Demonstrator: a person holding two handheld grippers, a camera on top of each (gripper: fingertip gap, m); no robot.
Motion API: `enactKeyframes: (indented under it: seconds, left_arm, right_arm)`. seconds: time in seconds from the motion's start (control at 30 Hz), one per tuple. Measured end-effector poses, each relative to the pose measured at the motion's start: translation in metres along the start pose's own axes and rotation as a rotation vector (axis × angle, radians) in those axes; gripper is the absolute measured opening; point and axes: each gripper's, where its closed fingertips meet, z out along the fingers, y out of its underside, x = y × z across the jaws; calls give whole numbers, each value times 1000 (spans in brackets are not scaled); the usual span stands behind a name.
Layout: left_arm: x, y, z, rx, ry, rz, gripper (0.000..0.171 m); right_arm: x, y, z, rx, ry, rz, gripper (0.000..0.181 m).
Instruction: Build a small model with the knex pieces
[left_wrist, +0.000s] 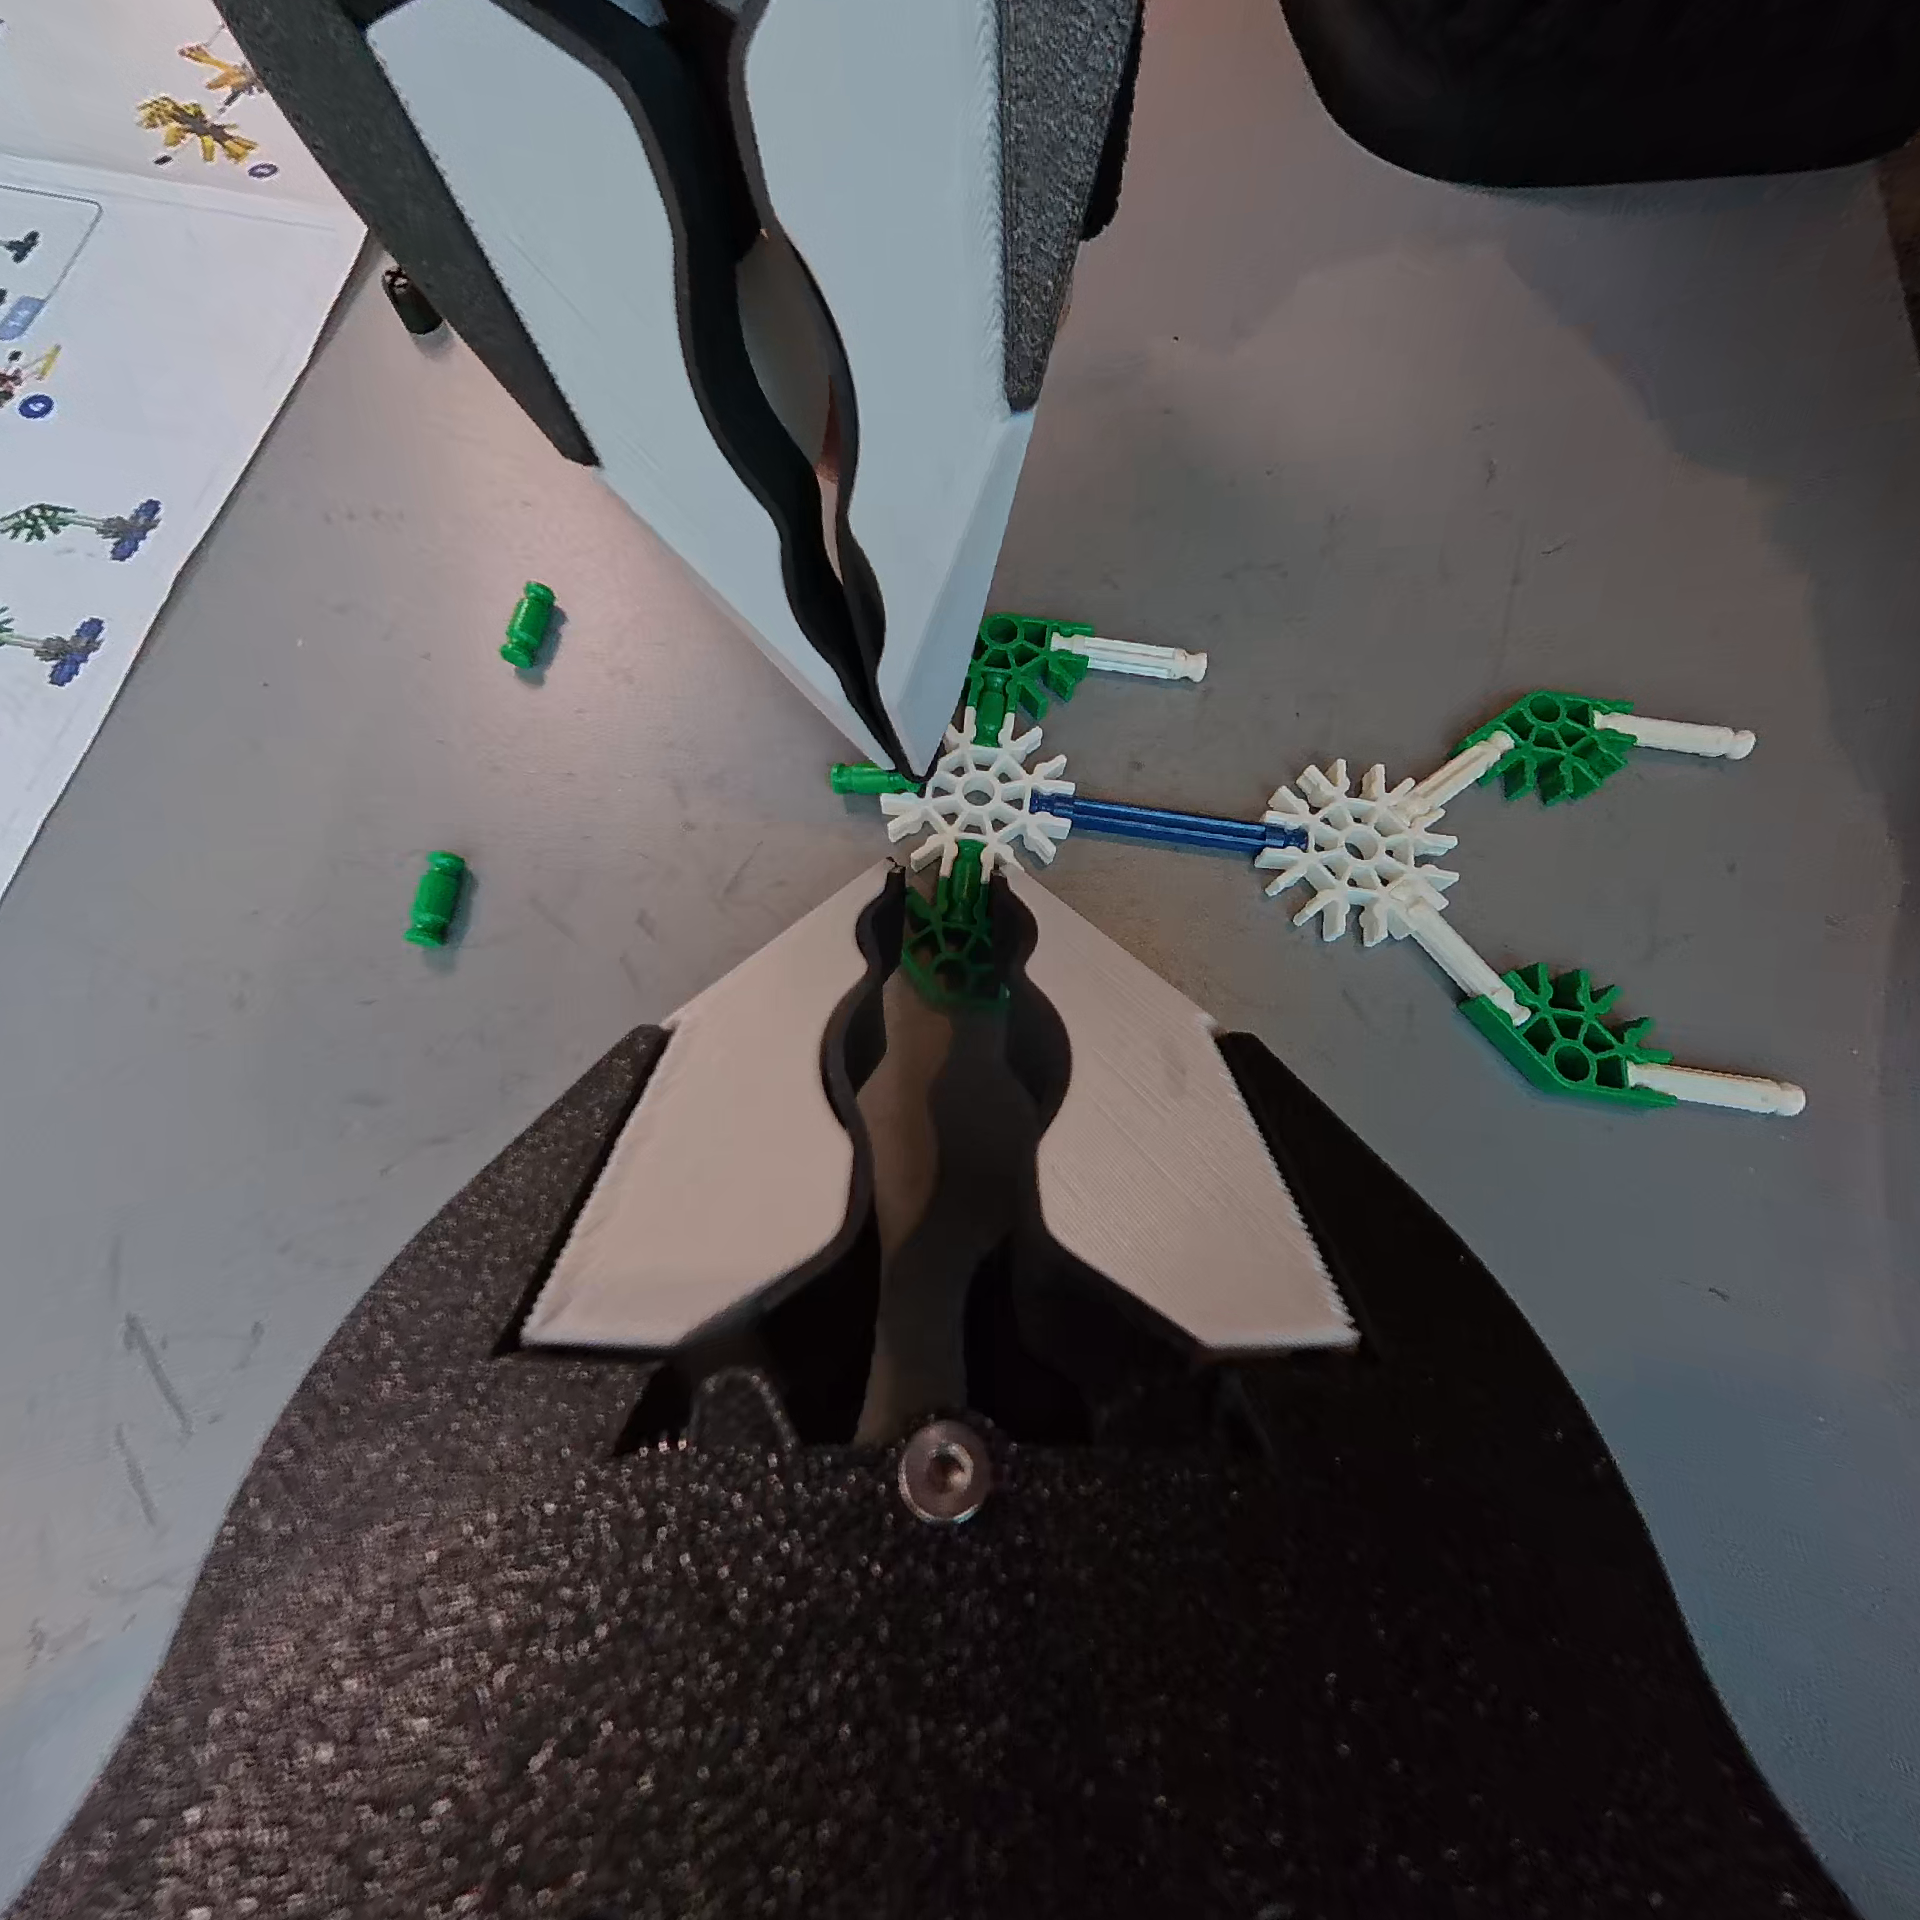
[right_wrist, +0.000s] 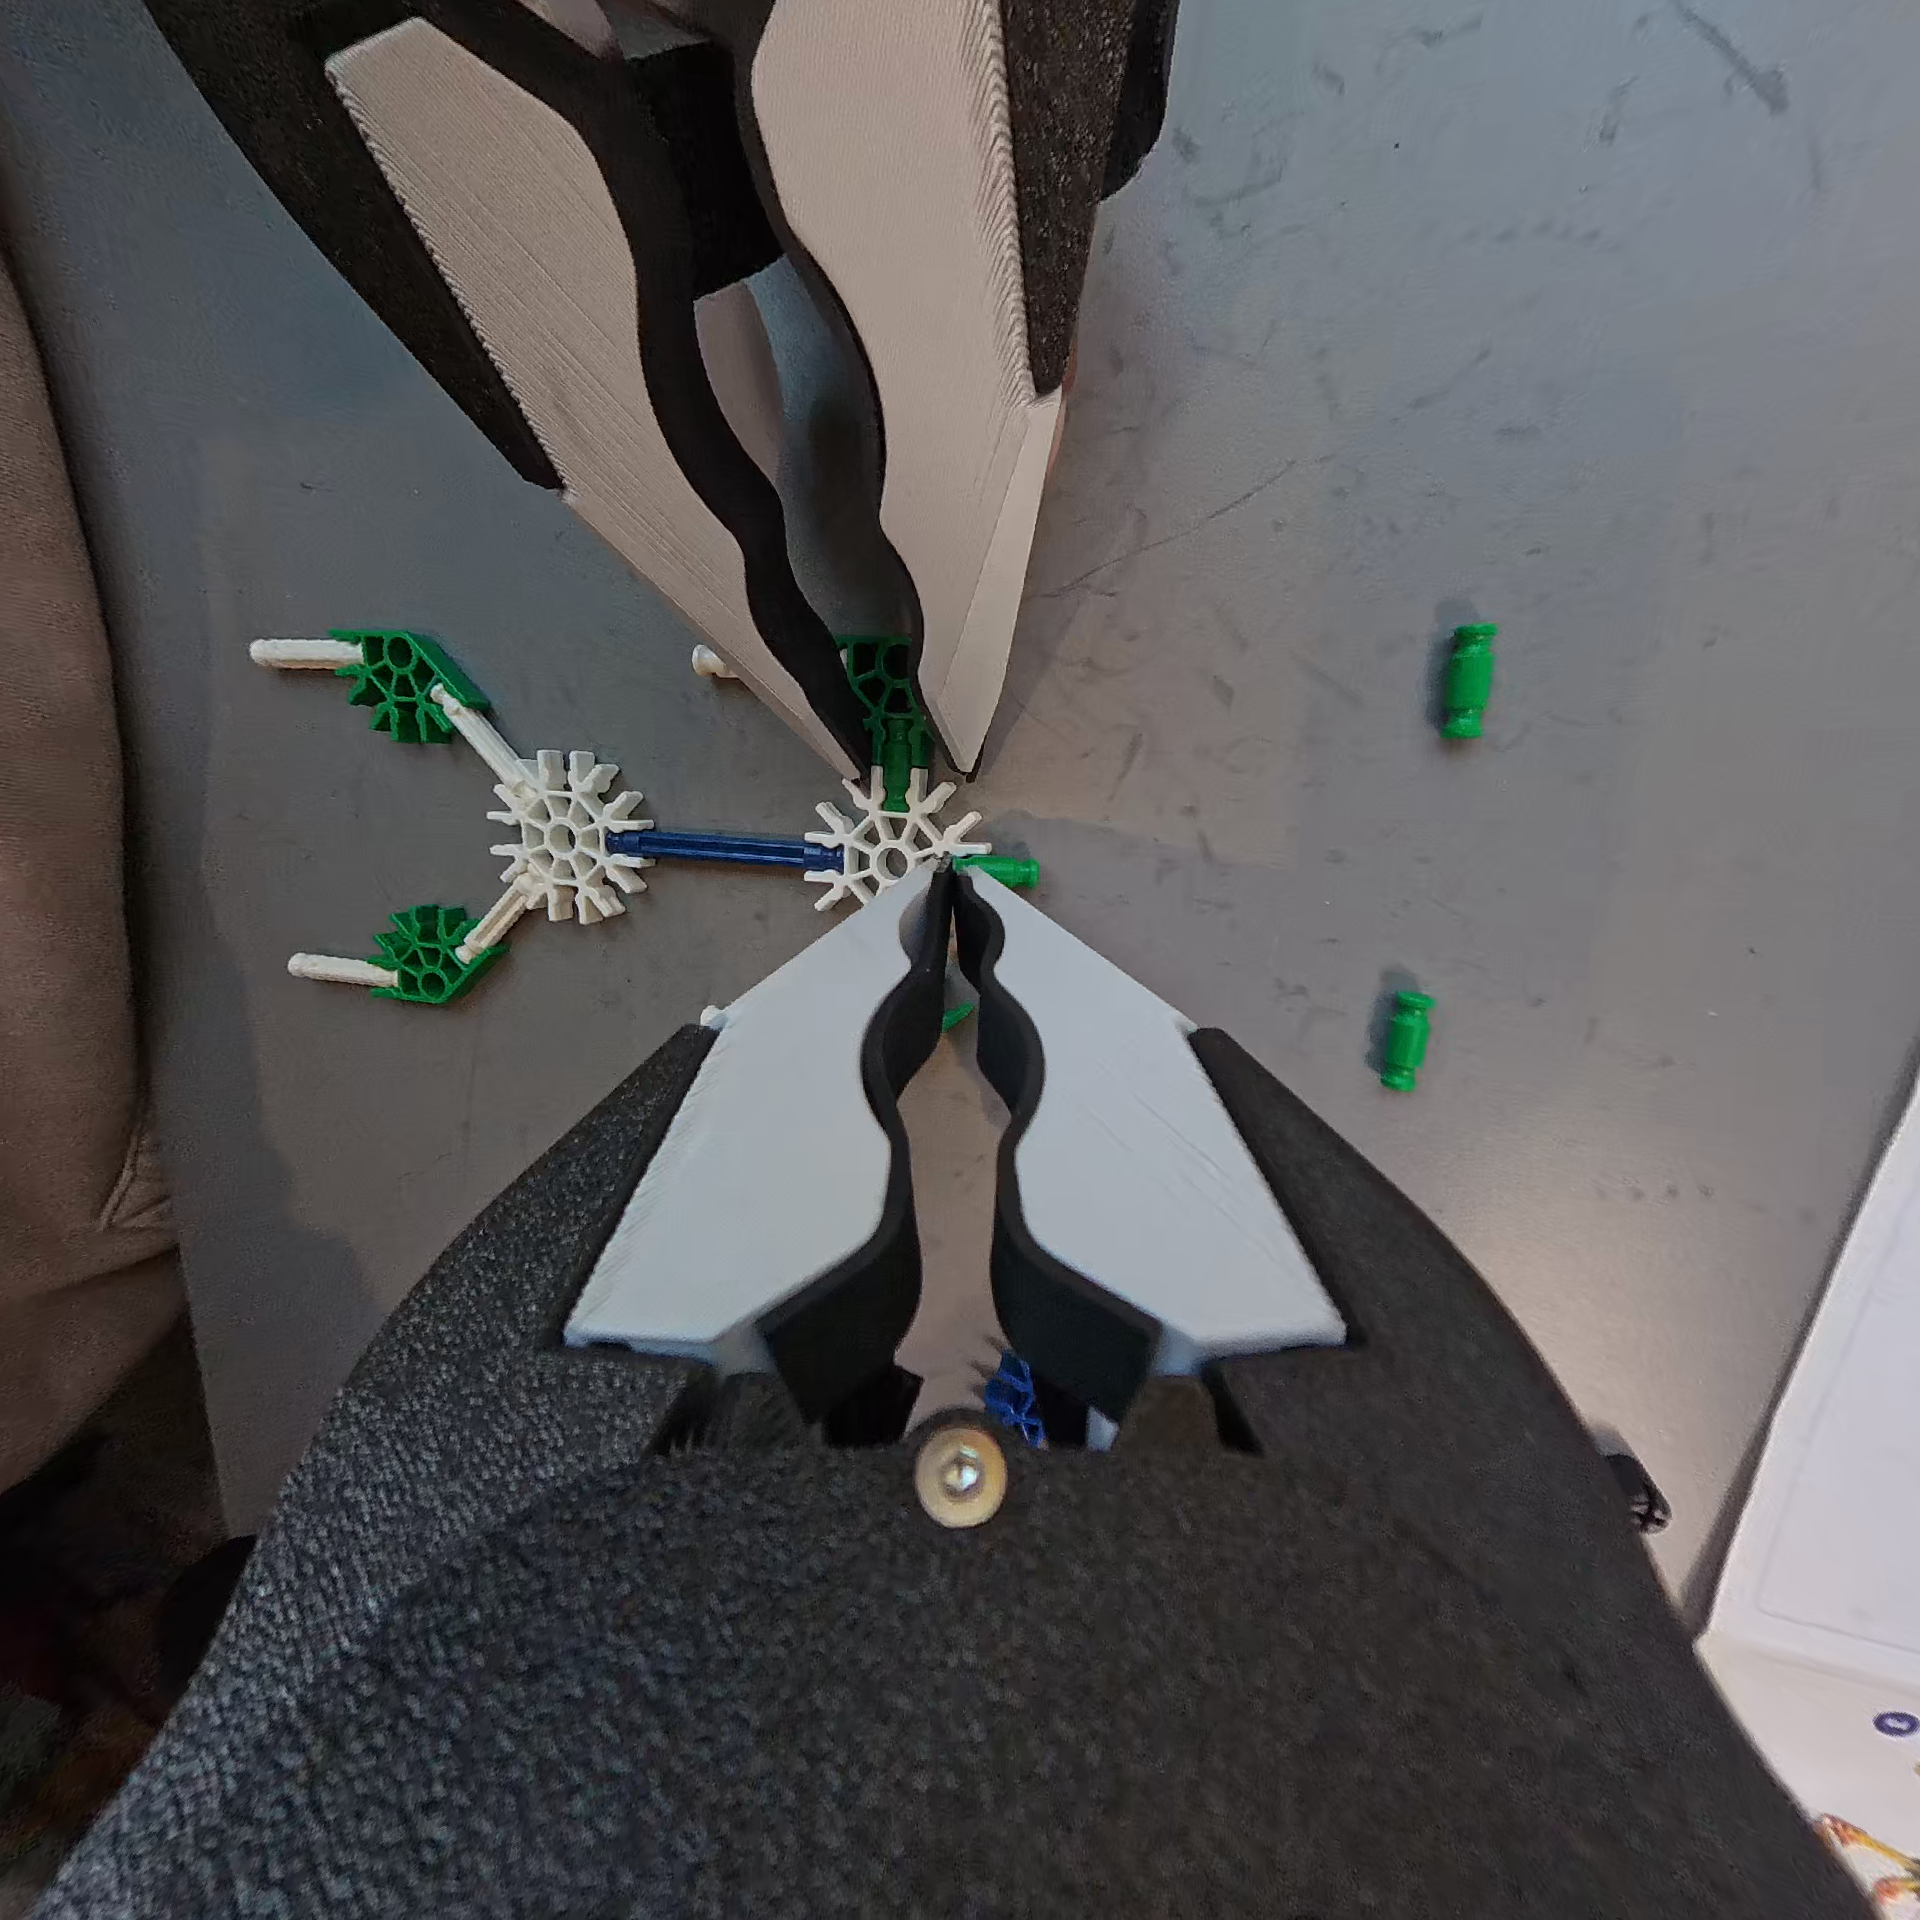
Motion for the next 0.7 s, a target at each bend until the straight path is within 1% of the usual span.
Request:
enactKeyframes:
  seconds: [0.17, 0.3, 0.6, 0.7]
  left_arm:
    - [0, 0, 0, -1, 2, -4, 15]
    - [1, 1, 0, -3, 4, -3, 15]
    - [3, 1, 1, -5, 16, -4, 13]
    - [4, 1, 1, -5, 15, -2, 13]
  right_arm:
    - [-1, 1, 1, -22, 24, -2, 0]
    - [-1, 1, 2, -30, 14, 24, 0]
    - [-1, 0, 3, -135, -1, 41, 0]
    - [-2, 1, 4, -164, -21, 82, 0]
